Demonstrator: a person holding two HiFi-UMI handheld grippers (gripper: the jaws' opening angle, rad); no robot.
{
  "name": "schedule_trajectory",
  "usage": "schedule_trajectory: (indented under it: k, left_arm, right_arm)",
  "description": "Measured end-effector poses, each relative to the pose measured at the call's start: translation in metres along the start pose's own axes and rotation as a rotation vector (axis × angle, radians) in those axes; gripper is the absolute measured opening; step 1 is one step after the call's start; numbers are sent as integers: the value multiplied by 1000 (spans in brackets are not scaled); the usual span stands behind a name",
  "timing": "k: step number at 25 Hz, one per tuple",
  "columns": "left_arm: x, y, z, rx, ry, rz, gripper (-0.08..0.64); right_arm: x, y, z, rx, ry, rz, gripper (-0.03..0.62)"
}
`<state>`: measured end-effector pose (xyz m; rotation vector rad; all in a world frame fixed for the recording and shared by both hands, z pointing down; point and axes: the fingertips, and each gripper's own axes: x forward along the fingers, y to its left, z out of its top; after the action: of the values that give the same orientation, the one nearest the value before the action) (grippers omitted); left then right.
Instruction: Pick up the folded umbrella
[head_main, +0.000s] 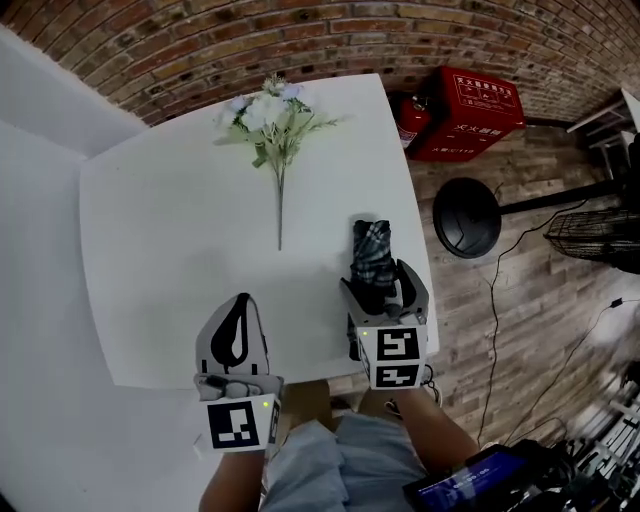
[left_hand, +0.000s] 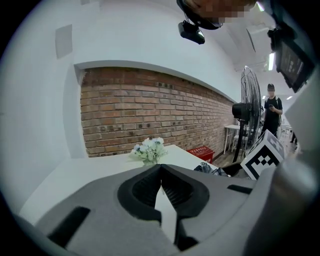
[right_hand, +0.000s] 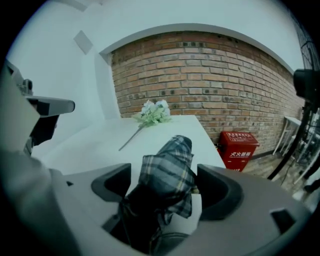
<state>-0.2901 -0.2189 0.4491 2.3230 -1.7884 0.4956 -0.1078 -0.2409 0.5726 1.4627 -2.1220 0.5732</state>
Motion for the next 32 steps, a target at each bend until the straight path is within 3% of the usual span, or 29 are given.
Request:
schedule_trajectory:
  k: [14, 23, 32]
  left_arm:
    - [14, 9, -16, -16, 24, -21, 6]
    - [16, 17, -14, -29, 25, -10, 6]
    - [15, 18, -8, -39, 5, -5, 6]
  right_arm:
    - [16, 6, -24, 166, 137, 60, 414]
    - [20, 9, -27, 120, 209, 37, 403]
    - [18, 9, -28, 115, 236, 51, 319]
